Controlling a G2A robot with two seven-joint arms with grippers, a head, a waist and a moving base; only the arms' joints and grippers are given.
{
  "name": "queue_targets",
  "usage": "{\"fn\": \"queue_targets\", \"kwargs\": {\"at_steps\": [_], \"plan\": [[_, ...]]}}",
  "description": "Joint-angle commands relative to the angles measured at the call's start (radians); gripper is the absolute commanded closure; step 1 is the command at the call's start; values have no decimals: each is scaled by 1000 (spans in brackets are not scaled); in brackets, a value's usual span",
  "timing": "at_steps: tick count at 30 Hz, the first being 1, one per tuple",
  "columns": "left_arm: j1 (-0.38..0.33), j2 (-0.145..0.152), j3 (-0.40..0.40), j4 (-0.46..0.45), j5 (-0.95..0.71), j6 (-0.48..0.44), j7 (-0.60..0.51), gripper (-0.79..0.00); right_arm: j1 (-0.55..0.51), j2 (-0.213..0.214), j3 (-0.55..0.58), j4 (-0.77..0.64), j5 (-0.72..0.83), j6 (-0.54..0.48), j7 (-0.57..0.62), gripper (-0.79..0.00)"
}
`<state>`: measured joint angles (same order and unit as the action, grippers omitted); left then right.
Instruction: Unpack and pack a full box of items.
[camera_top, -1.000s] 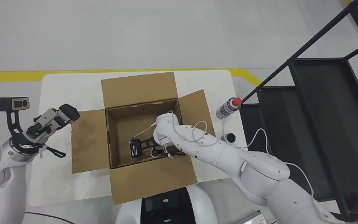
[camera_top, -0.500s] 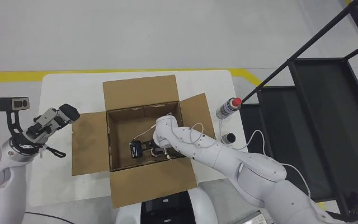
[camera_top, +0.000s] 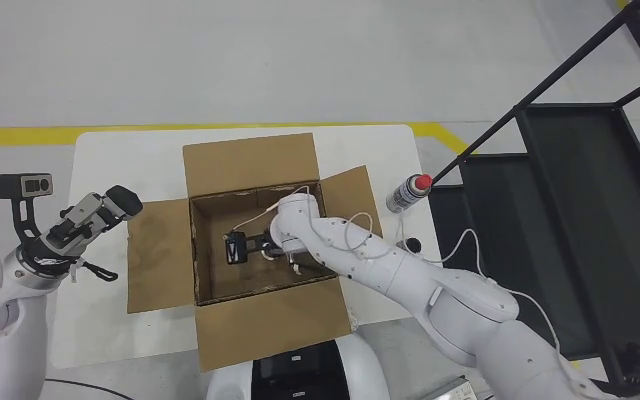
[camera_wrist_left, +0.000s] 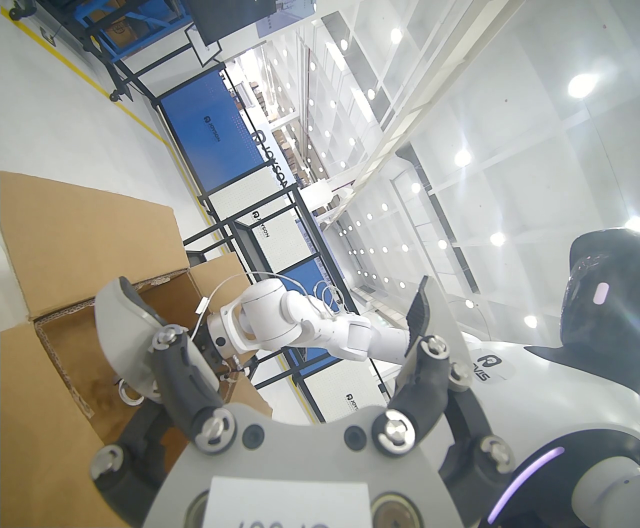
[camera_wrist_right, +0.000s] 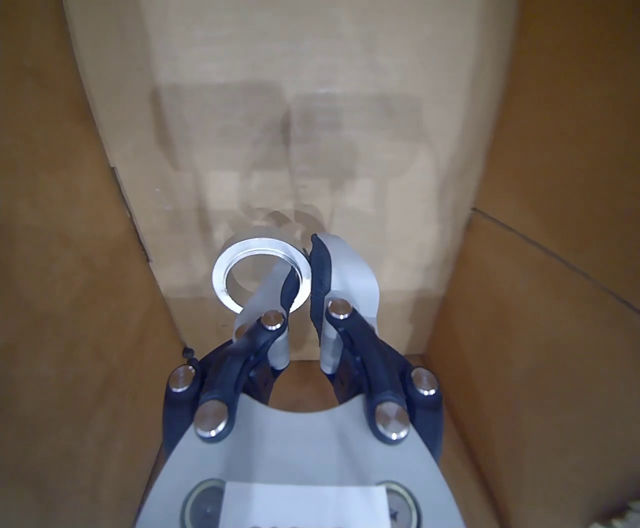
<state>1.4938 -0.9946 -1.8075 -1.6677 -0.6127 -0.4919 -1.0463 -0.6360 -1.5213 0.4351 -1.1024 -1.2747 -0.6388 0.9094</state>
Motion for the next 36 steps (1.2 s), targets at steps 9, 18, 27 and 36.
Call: {"fn": "queue_targets", "kwargs": {"at_steps": [9,18,27,36], "plan": [[0,0,0,0,0,0,0,-785,-129,91,191,-237,-38,40,-132,0],[0,0,0,0,0,0,0,-785,-186,117,248,-304,-49,8,-221,0],[0,0,0,0,0,0,0,-785,-186,117,248,-304,-49,8,-221,0],[0,0,0,0,0,0,0,-785,-186,117,248,-304,-49,8,-221,0]]}}
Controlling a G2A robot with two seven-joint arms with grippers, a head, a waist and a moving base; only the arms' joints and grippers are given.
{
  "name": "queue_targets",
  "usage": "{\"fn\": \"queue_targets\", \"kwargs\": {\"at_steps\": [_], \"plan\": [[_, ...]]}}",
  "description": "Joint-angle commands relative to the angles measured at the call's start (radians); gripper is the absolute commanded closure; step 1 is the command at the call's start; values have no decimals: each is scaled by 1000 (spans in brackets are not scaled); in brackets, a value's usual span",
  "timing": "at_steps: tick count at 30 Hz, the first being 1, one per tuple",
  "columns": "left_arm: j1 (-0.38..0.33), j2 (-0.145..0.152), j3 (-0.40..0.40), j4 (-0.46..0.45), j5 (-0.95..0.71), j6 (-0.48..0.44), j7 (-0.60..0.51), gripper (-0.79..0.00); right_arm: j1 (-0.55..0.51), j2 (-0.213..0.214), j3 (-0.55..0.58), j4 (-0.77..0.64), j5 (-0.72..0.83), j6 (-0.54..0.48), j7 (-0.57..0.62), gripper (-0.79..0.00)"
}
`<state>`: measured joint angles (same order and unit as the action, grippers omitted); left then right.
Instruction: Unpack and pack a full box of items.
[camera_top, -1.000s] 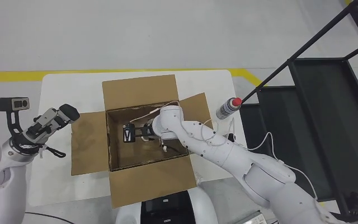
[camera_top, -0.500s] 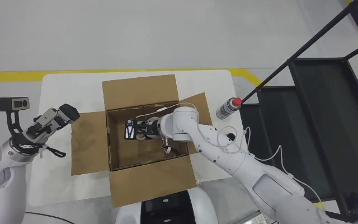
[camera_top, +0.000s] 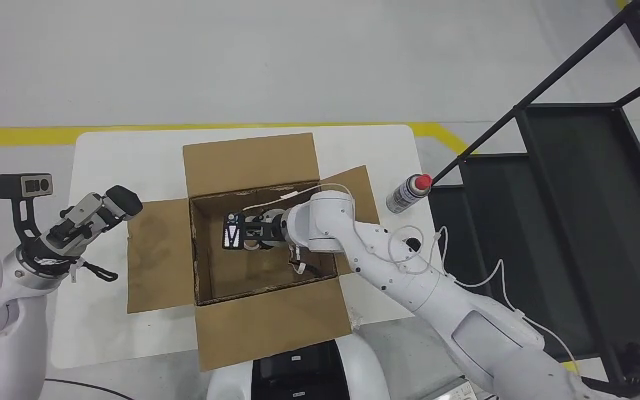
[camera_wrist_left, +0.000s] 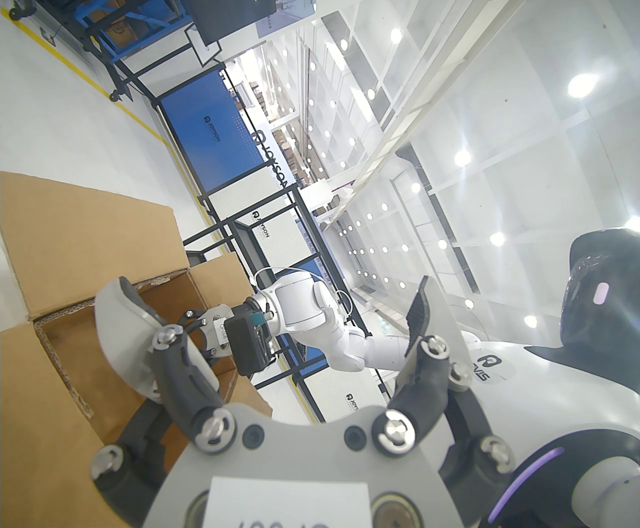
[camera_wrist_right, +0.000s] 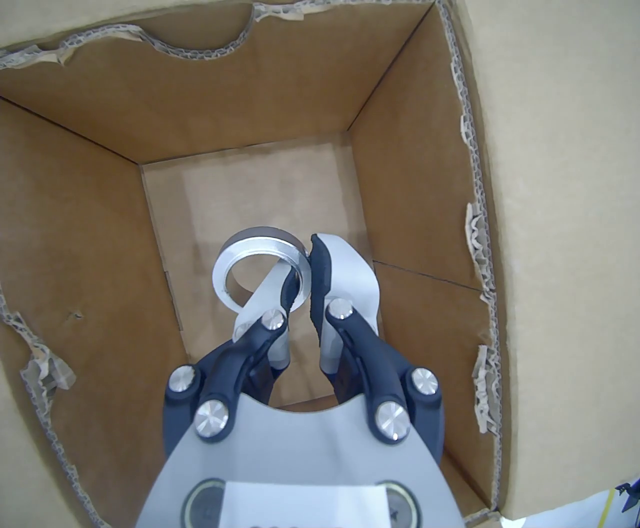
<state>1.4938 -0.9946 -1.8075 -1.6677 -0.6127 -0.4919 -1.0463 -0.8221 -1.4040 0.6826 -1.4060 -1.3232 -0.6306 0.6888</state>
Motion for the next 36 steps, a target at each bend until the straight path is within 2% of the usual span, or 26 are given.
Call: {"fn": "queue_targets", "kwargs": {"at_steps": [1,5,9,14,20,25,28,32,36], "plan": [[0,0,0,0,0,0,0,-785,0,0,0,0,0,0,0,0],[0,0,0,0,0,0,0,-785,-17,0,7,-2,48,-18,-44,0],[0,0,0,0,0,0,0,-785,-50,32,110,-50,146,-162,-119,0],[0,0,0,0,0,0,0,-785,-167,101,338,-178,220,-287,-119,0],[0,0,0,0,0,0,0,-785,-387,174,673,-351,288,-379,-162,0],[0,0,0,0,0,0,0,-785,-599,210,918,-501,313,-381,-224,0],[0,0,0,0,0,0,0,-785,-715,221,1021,-562,309,-377,-249,0],[0,0,0,0,0,0,0,-785,-836,230,1092,-612,275,-364,-246,0],[0,0,0,0,0,0,0,-785,-915,235,1119,-628,231,-348,-244,0]]}}
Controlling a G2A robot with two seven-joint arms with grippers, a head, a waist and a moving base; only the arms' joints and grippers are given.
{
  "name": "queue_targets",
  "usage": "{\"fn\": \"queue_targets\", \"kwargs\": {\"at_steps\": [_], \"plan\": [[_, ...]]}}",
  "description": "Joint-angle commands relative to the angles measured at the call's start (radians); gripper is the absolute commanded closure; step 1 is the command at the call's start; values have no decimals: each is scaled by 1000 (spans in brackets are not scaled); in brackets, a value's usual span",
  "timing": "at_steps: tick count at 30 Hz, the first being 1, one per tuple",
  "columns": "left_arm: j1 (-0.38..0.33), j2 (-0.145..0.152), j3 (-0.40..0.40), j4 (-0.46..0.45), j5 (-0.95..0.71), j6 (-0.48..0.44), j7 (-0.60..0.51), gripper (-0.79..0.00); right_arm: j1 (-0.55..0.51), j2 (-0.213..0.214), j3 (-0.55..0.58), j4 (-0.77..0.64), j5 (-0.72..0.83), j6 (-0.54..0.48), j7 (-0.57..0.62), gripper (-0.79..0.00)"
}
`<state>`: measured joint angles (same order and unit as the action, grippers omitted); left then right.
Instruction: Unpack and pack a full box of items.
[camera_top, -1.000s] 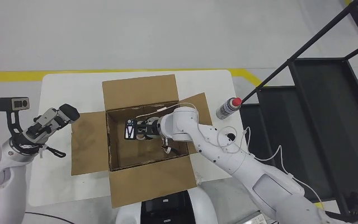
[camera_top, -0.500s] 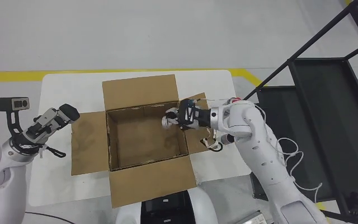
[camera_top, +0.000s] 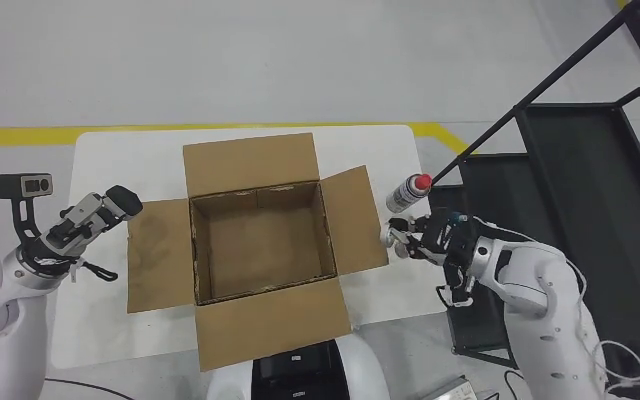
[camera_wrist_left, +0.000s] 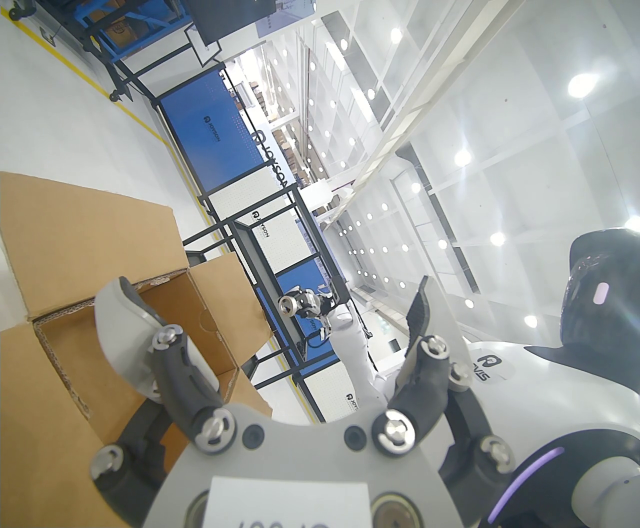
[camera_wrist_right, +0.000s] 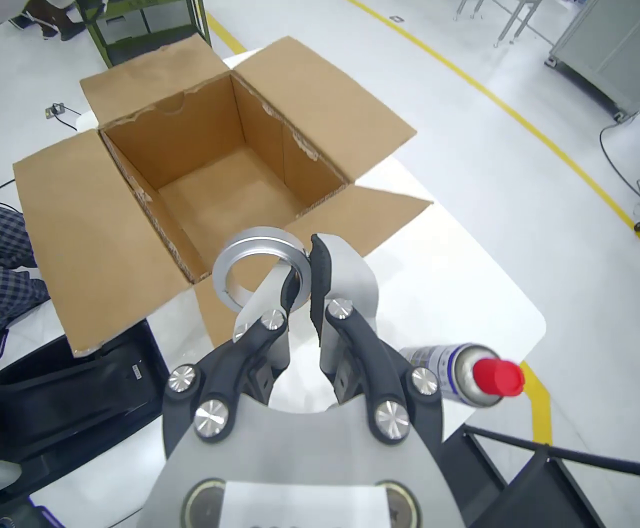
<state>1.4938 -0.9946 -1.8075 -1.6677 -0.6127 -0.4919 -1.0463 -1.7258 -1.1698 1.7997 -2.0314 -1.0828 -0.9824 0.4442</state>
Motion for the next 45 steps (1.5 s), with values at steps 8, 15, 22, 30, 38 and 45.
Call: {"fn": "queue_targets", "kwargs": {"at_steps": [8,15,22,30,38,45], "plan": [[0,0,0,0,0,0,0,-785,-109,6,45,17,-95,73,-48,0],[0,0,0,0,0,0,0,-785,-107,14,-4,59,-203,145,86,0],[0,0,0,0,0,0,0,-785,-54,17,-106,118,-263,230,247,0],[0,0,0,0,0,0,0,-785,-33,14,-193,201,-323,366,334,0],[0,0,0,0,0,0,0,-785,-12,11,-253,279,-389,470,352,0],[0,0,0,0,0,0,0,-785,34,7,-302,360,-422,531,302,0]]}}
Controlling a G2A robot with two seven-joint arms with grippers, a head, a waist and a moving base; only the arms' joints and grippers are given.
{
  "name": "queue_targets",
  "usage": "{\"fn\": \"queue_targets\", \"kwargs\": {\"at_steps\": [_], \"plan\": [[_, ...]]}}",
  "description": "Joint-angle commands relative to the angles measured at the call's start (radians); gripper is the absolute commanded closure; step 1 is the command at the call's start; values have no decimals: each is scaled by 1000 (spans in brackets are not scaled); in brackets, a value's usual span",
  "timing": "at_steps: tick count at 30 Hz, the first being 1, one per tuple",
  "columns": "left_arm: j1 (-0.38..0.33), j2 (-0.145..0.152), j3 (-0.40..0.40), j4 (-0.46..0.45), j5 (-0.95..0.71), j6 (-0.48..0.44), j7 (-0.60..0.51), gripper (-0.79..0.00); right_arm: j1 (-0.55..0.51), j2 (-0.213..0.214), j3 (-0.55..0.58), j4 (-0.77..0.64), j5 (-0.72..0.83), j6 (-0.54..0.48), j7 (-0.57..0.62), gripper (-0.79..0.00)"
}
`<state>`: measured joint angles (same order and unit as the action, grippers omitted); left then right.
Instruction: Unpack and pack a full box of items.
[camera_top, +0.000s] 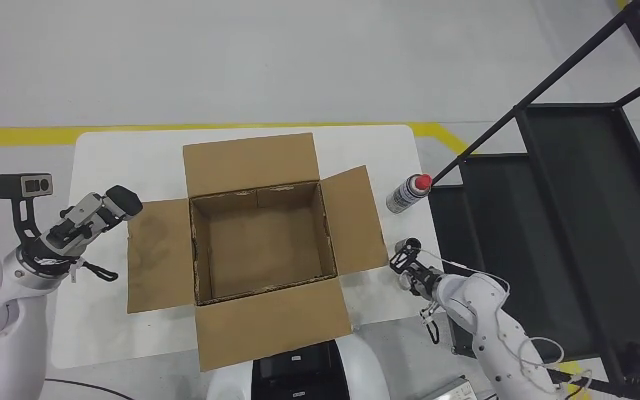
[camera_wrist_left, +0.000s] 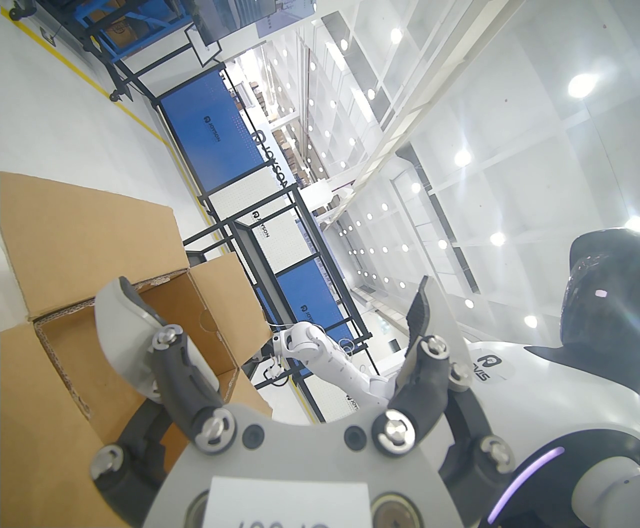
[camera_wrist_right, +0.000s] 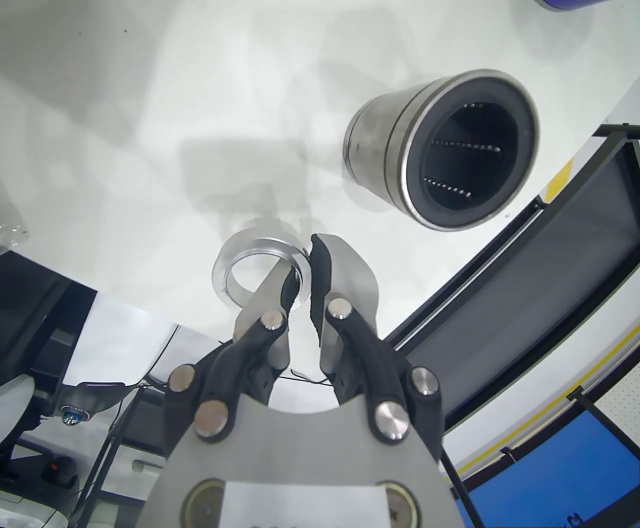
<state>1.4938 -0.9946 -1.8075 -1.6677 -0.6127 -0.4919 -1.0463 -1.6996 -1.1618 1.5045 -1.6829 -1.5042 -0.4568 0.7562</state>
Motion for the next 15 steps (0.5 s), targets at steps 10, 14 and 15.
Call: {"fn": "queue_targets", "kwargs": {"at_steps": [10,14,15], "plan": [[0,0,0,0,0,0,0,-785,54,-2,-42,76,-30,49,-12,-480],[0,0,0,0,0,0,0,-785,52,-1,-43,78,-32,56,-15,-659],[0,0,0,0,0,0,0,-785,49,0,-41,75,-32,59,-15,-671]]}}
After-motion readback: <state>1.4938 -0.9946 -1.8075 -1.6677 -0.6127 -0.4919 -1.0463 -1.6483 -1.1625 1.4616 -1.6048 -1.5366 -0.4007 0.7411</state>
